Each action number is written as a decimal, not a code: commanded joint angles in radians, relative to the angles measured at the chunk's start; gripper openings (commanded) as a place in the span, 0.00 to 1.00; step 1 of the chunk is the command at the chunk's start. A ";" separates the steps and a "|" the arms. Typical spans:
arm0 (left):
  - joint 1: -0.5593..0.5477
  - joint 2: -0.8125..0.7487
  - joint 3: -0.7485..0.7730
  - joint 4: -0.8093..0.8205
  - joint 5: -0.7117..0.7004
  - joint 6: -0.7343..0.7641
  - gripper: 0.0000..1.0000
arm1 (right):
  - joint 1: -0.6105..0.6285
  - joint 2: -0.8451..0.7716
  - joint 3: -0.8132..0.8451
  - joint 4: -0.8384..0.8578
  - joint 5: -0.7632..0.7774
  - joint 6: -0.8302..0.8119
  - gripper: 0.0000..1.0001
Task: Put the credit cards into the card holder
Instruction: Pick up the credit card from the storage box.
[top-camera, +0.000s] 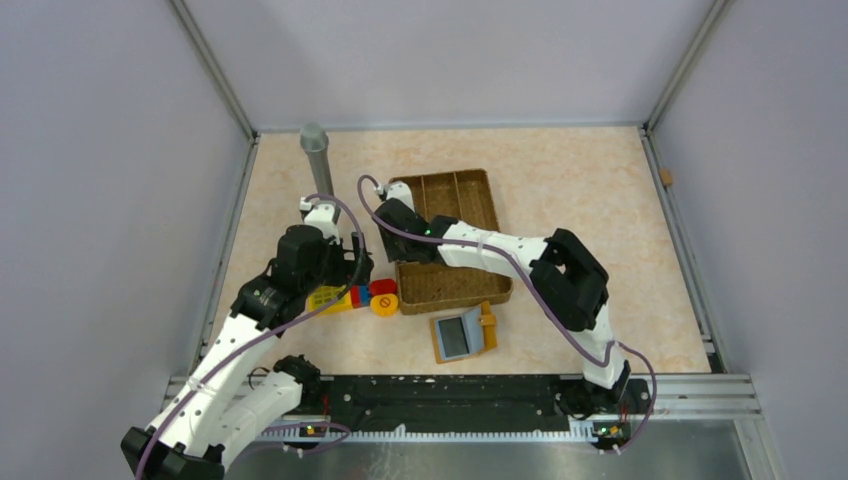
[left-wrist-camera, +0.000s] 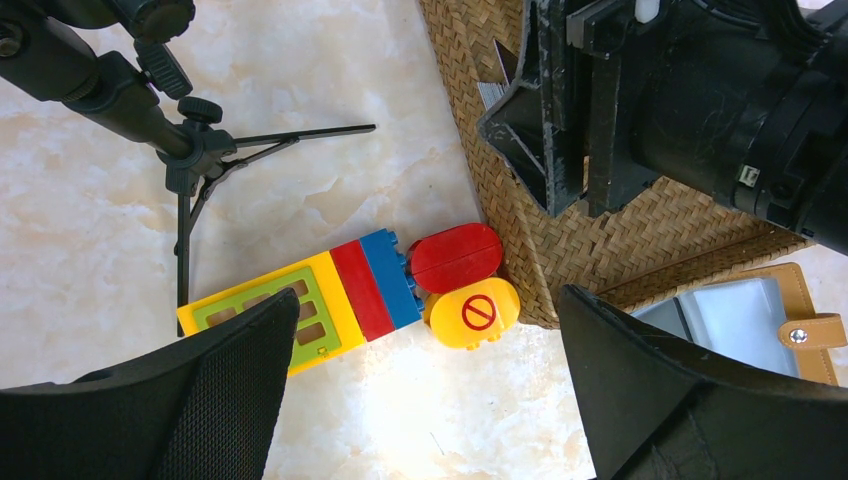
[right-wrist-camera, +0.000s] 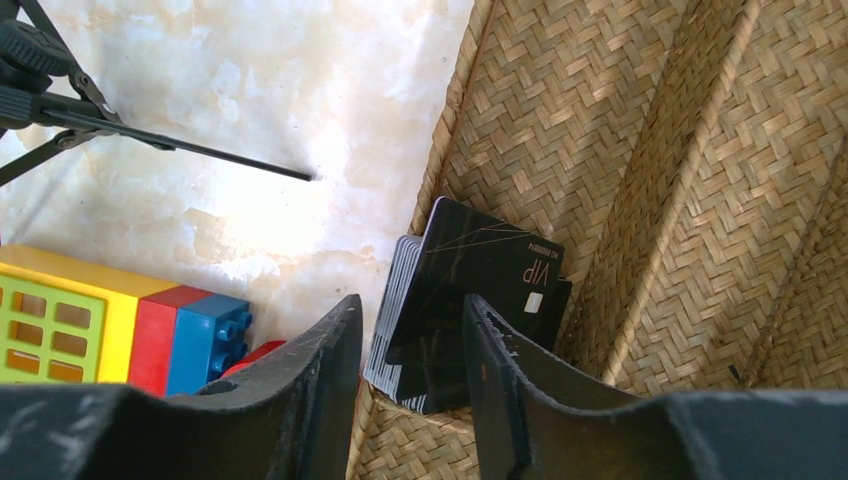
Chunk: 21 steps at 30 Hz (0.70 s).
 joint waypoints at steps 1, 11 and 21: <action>0.005 -0.005 -0.009 0.038 0.011 0.017 0.99 | 0.018 -0.072 0.035 0.029 0.021 0.002 0.38; 0.005 -0.003 -0.008 0.038 0.013 0.019 0.99 | 0.020 -0.107 0.016 0.035 0.037 0.005 0.19; 0.005 -0.016 -0.007 0.036 0.008 0.019 0.99 | 0.036 -0.152 0.005 0.008 0.142 -0.001 0.10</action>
